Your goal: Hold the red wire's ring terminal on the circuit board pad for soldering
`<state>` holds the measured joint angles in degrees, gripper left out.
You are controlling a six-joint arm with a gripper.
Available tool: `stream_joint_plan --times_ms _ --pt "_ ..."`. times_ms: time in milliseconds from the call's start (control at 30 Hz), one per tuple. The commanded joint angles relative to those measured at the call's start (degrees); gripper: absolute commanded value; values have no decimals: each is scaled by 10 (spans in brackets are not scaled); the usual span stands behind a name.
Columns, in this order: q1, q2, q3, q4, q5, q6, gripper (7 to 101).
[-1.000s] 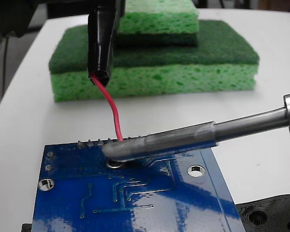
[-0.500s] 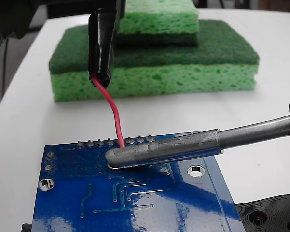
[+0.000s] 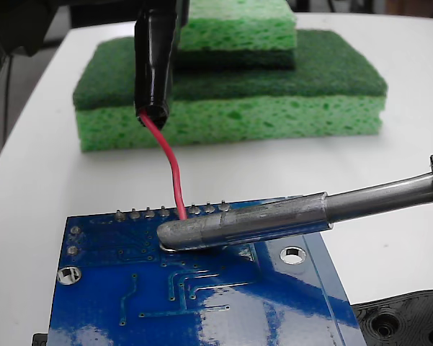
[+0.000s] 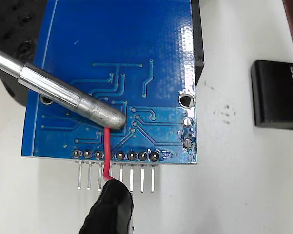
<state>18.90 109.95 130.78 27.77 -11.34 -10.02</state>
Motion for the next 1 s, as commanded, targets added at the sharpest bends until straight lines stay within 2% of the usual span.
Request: stream_joint_plan --times_ms 33,1000 --pt "0 4 -3 -2 1 0 1003" --pt "-7 13 -7 9 12 5 1003"
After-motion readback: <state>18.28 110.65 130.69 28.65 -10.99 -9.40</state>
